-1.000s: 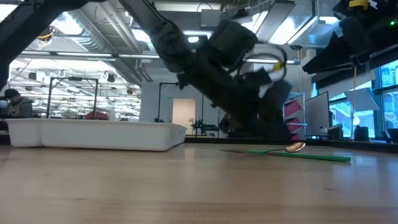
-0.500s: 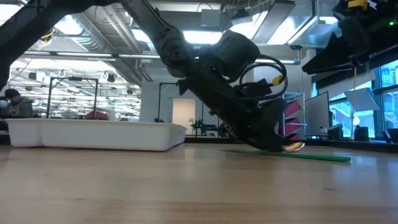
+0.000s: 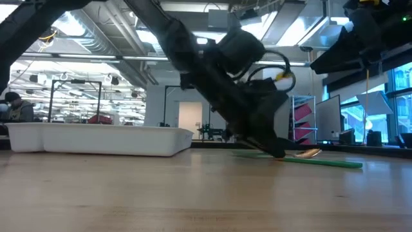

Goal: Sort silverware
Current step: Put the green spoon into the white cutlery tray

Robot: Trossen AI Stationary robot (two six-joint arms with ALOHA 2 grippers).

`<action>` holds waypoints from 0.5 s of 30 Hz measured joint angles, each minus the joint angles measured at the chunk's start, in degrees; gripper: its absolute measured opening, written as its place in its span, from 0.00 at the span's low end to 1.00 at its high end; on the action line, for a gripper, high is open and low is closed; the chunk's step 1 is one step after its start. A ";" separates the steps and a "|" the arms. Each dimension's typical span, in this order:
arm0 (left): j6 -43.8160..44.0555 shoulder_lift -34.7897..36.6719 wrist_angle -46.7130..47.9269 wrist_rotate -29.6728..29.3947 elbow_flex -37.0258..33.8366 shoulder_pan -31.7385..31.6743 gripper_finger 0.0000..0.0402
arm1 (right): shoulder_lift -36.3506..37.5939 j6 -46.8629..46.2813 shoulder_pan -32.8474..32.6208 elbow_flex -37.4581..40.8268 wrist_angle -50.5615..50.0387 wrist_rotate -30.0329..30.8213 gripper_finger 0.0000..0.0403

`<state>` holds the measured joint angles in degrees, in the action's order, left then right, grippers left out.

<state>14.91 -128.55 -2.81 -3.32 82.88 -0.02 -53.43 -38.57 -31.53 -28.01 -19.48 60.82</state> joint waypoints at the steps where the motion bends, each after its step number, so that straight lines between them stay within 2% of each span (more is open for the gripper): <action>1: -0.35 0.84 1.03 0.00 -0.08 0.11 0.02 | 0.00 0.01 0.00 0.00 0.01 0.00 0.51; 4: -1.56 4.79 3.84 -3.39 -0.44 0.32 0.01 | 0.03 0.00 0.00 0.00 -0.01 -0.47 0.51; 8: -3.29 11.33 6.10 -11.75 -3.34 0.30 0.01 | 0.04 -0.22 0.00 -0.02 0.01 -2.35 0.51; 12: -2.48 19.27 8.33 -21.34 -9.63 -0.10 0.01 | 0.04 -0.28 0.00 -0.02 -0.02 -4.16 0.51; 15: 2.20 27.30 7.86 -29.78 -16.85 -0.94 0.01 | 0.04 -0.31 0.00 -0.02 -0.05 -4.55 0.51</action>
<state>17.12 -101.25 5.05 -33.09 66.03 -0.97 -53.39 -38.87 -31.53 -28.03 -19.53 56.26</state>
